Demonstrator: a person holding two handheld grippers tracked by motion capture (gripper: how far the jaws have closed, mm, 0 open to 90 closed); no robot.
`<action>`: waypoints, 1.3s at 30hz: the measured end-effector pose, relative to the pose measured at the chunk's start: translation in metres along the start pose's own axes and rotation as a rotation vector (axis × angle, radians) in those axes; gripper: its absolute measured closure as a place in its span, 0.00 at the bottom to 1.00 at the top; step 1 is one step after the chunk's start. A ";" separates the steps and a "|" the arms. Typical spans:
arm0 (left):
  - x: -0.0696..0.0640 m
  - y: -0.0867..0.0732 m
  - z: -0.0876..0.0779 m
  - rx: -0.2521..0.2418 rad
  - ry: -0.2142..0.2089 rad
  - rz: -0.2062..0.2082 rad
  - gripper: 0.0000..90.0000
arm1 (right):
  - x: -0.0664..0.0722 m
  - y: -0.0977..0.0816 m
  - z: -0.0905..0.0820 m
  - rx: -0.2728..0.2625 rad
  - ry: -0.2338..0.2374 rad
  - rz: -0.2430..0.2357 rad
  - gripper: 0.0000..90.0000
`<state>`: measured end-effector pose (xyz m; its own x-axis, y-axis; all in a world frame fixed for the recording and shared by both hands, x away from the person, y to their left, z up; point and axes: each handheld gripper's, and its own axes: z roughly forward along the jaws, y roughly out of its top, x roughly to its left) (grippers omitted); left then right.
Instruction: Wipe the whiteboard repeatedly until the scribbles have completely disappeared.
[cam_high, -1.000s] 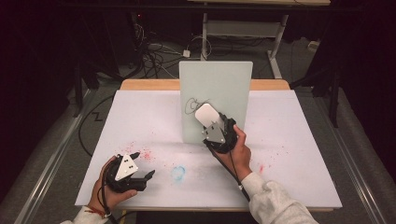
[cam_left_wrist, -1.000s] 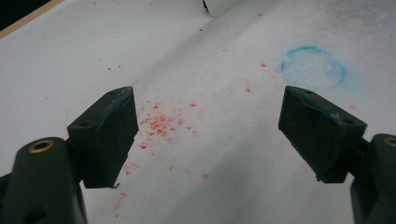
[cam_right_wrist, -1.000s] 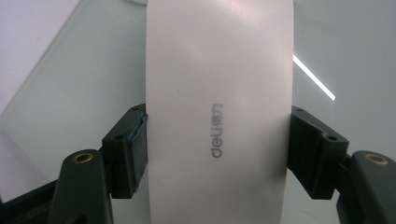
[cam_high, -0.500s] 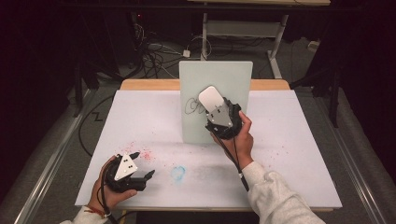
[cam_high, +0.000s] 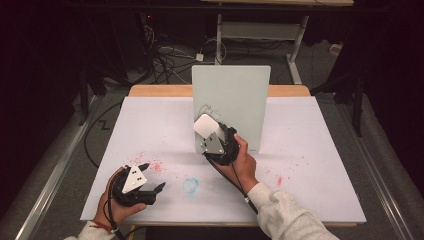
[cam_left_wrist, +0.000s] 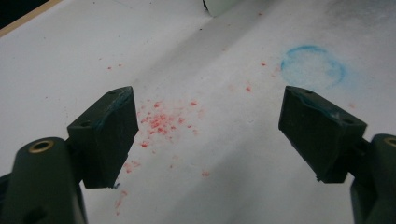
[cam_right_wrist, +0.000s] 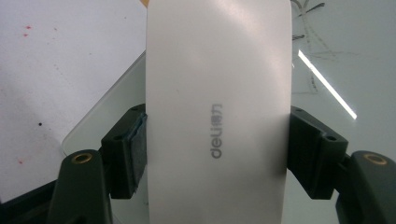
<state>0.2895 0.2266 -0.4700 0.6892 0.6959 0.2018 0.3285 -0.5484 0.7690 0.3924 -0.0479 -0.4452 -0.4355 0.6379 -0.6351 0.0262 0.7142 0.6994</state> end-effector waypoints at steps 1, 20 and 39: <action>0.000 0.000 0.000 -0.001 0.001 -0.001 0.21 | -0.003 0.001 0.000 -0.005 -0.017 -0.007 0.34; 0.002 -0.001 0.001 0.007 -0.009 -0.001 0.21 | -0.014 0.020 0.002 -0.024 -0.047 -0.005 0.34; 0.002 -0.002 0.001 0.017 -0.008 -0.002 0.21 | -0.037 0.028 -0.001 -0.017 -0.146 0.000 0.34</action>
<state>0.2908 0.2285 -0.4717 0.6934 0.6936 0.1952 0.3410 -0.5545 0.7591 0.4084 -0.0510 -0.4019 -0.3001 0.6736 -0.6754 0.0100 0.7102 0.7039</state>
